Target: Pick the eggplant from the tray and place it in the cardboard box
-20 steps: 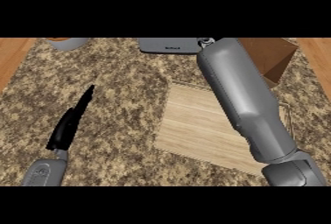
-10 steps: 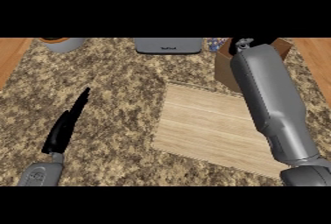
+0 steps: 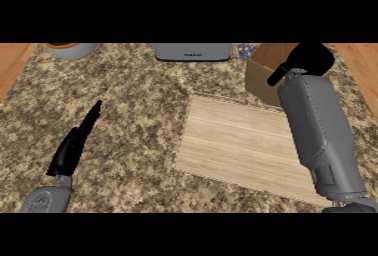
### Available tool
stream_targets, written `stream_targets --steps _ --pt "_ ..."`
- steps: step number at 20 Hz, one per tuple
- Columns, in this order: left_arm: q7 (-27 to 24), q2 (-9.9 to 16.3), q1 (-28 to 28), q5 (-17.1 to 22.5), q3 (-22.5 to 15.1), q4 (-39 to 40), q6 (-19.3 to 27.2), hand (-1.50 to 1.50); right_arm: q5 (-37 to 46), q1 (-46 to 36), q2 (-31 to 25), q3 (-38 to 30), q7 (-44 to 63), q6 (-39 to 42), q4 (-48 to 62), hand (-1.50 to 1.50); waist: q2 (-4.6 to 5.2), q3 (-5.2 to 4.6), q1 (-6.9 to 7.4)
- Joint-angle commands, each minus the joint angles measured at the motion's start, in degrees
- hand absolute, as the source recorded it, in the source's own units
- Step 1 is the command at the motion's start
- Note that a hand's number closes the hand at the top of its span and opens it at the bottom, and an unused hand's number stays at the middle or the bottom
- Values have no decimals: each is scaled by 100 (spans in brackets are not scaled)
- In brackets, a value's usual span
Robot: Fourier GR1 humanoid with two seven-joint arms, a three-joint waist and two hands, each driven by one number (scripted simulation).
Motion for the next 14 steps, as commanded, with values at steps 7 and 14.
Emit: stream_targets --steps 7,14 --pt "105 31 -116 -51 -15 -20 -47 0 -899 200 150 -439 -1539 -2730 -680 -150 1 7 12" --pt "30 76 -123 126 135 75 -193 0 -2091 363 -5 -1122 -2417 -3857 -606 -150 13 3 26"
